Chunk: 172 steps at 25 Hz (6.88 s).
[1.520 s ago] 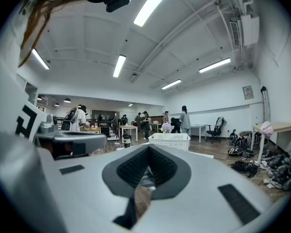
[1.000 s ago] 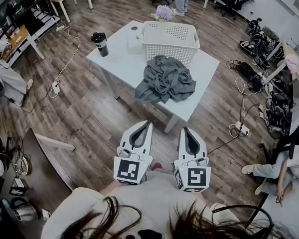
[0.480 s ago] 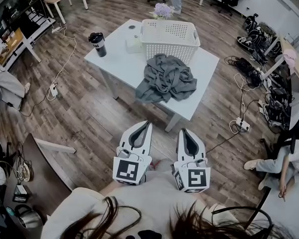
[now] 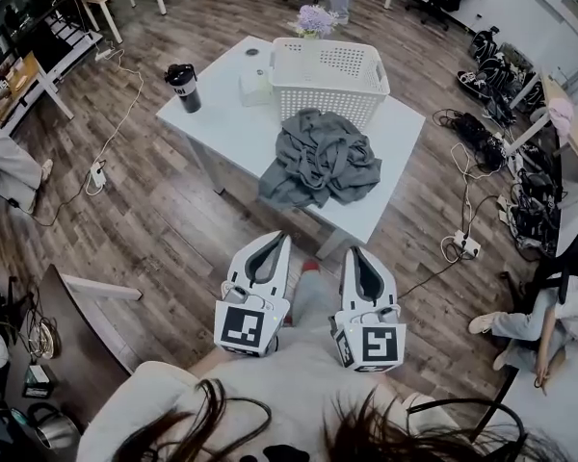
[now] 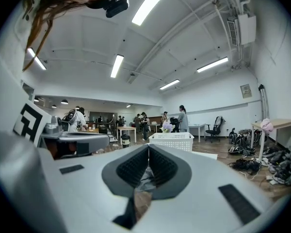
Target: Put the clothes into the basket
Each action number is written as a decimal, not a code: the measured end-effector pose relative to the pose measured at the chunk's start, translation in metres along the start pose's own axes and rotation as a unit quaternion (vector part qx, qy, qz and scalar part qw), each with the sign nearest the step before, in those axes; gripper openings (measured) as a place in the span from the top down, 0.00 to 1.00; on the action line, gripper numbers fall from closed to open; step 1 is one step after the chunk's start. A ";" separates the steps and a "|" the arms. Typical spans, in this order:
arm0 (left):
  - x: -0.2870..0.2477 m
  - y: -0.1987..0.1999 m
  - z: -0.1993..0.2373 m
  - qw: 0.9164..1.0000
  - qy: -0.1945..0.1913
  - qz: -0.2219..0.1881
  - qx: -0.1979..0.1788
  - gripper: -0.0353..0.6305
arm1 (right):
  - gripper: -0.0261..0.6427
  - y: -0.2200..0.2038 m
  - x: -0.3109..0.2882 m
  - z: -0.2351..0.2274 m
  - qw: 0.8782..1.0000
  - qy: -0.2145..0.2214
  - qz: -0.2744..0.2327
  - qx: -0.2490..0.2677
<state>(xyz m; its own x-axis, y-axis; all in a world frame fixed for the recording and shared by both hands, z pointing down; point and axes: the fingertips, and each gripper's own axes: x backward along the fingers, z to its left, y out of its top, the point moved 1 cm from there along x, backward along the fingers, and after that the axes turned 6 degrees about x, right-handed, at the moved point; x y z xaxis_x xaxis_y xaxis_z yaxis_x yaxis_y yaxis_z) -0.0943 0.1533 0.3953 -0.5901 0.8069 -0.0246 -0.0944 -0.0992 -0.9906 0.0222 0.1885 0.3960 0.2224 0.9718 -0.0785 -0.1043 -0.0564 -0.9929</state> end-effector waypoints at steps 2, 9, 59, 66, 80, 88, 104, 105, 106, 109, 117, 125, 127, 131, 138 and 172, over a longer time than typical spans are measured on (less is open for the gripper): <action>-0.010 -0.001 0.006 1.000 0.004 0.000 -0.001 0.93 | 0.94 -0.003 -0.012 -0.007 1.000 0.001 0.001 0.000; -0.060 -0.009 0.031 1.000 0.018 0.003 -0.001 0.93 | 0.94 -0.006 -0.063 -0.025 1.000 0.022 0.002 0.000; -0.271 -0.202 0.176 0.949 0.016 0.304 0.085 0.33 | 0.34 -0.208 -0.283 -0.160 0.955 0.087 0.278 -0.055; -0.275 -0.225 0.188 0.932 0.002 0.349 0.099 0.23 | 0.31 -0.240 -0.288 -0.175 0.932 0.090 0.335 -0.104; -0.286 -0.276 0.186 0.884 -0.034 0.450 0.124 0.13 | 0.13 -0.294 -0.304 -0.163 0.880 0.187 0.403 -0.167; -0.296 -0.287 0.176 0.875 -0.048 0.469 0.108 0.13 | 0.14 -0.294 -0.315 -0.133 0.874 0.239 0.413 -0.095; -0.301 -0.282 0.136 0.871 -0.087 0.453 0.167 0.68 | 0.53 -0.279 -0.310 -0.097 0.869 0.279 0.391 -0.117; -0.301 -0.281 0.136 0.871 -0.090 0.451 0.170 0.69 | 0.53 -0.275 -0.309 -0.095 0.873 0.280 0.384 -0.111; -0.300 -0.280 0.136 0.872 -0.091 0.450 0.171 0.70 | 0.53 -0.271 -0.309 -0.093 0.877 0.280 0.377 -0.104; -0.299 -0.269 0.135 0.878 -0.095 0.440 0.163 0.71 | 0.54 -0.261 -0.306 -0.091 0.885 0.282 0.361 -0.088; -0.298 -0.217 0.119 0.913 -0.104 0.369 0.142 0.72 | 0.54 -0.209 -0.297 -0.101 0.907 0.292 0.300 -0.039; -0.301 -0.133 0.114 0.951 -0.089 0.292 0.057 0.72 | 0.54 -0.133 -0.298 -0.109 0.932 0.287 0.219 0.007; -0.303 -0.115 0.112 0.956 -0.087 0.278 0.041 0.72 | 0.54 -0.117 -0.298 -0.112 0.937 0.285 0.204 0.014; -0.307 -0.080 0.107 0.966 -0.083 0.244 0.018 0.72 | 0.54 -0.083 -0.299 -0.119 0.945 0.278 0.171 0.037; -0.312 -0.018 0.097 0.980 -0.080 0.179 -0.025 0.72 | 0.54 -0.024 -0.298 -0.130 0.956 0.260 0.115 0.068; -0.468 0.064 0.176 0.992 -0.034 0.074 -0.099 0.72 | 0.54 0.045 -0.465 -0.200 0.970 0.200 0.052 0.131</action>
<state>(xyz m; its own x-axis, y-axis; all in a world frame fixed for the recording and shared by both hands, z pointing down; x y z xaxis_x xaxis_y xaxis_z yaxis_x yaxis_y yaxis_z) 0.0346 -0.3337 0.3671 -0.6398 0.7497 -0.1691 0.1521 -0.0922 -0.9841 0.1076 -0.3116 0.3700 0.5499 0.7945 -0.2576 -0.3780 -0.0383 -0.9250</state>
